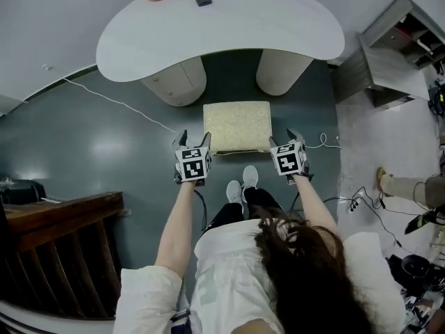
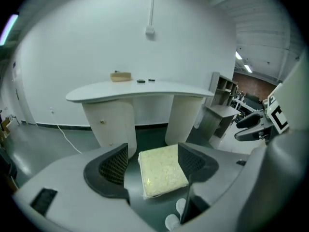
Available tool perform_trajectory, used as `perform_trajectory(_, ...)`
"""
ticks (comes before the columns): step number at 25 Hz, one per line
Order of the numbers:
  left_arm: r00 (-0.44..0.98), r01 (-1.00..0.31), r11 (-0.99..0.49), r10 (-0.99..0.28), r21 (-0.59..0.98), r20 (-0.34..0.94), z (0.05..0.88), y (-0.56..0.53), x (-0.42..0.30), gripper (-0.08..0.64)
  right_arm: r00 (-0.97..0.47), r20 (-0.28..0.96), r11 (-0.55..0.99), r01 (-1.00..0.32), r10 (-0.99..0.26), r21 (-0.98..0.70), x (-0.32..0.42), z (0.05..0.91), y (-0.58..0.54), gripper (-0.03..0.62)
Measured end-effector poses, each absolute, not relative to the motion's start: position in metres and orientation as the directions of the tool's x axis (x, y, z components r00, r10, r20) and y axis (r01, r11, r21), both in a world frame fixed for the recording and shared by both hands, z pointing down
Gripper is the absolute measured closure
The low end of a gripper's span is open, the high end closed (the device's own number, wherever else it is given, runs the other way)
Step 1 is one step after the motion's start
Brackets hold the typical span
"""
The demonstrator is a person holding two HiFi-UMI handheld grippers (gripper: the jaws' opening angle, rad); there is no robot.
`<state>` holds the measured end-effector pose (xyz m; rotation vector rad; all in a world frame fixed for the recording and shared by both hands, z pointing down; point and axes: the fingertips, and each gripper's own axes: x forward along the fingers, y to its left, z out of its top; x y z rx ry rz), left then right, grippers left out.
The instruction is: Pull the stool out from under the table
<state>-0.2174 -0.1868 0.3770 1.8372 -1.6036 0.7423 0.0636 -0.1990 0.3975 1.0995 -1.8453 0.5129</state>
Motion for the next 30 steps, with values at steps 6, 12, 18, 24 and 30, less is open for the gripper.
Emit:
perform_trajectory(6, 0.229, -0.971, -0.221, -0.771, 0.087, 0.595, 0.288, -0.212, -0.193, 0.247, -0.261, 0.761, 0.493, -0.866, -0.594, 0.087, 0.036, 0.308, -0.209, 0.328)
perform_trajectory(12, 0.315, -0.949, -0.278, -0.853, 0.149, 0.416, 0.214, -0.237, -0.151, 0.247, -0.316, 0.676, 0.519, -0.847, -0.665, 0.115, 0.034, 0.251, -0.213, 0.331)
perform_trajectory(18, 0.339, -0.941, -0.325, -0.884, 0.098, 0.323, 0.159, -0.244, -0.127, 0.247, -0.364, 0.557, 0.488, -0.869, -0.746, 0.086, 0.027, 0.212, -0.208, 0.345)
perform_trajectory(24, 0.285, -0.947, -0.314, -0.921, -0.071, 0.264, 0.112, -0.205, -0.122, 0.275, -0.393, 0.324, 0.396, -0.916, -0.86, -0.061, 0.022, 0.148, -0.208, 0.435)
perform_trajectory(30, 0.265, -0.955, -0.284, -0.948, -0.09, 0.178, 0.08, -0.163, -0.139, 0.45, -0.403, 0.187, 0.408, -0.913, -0.896, -0.008, 0.001, 0.101, -0.187, 0.529)
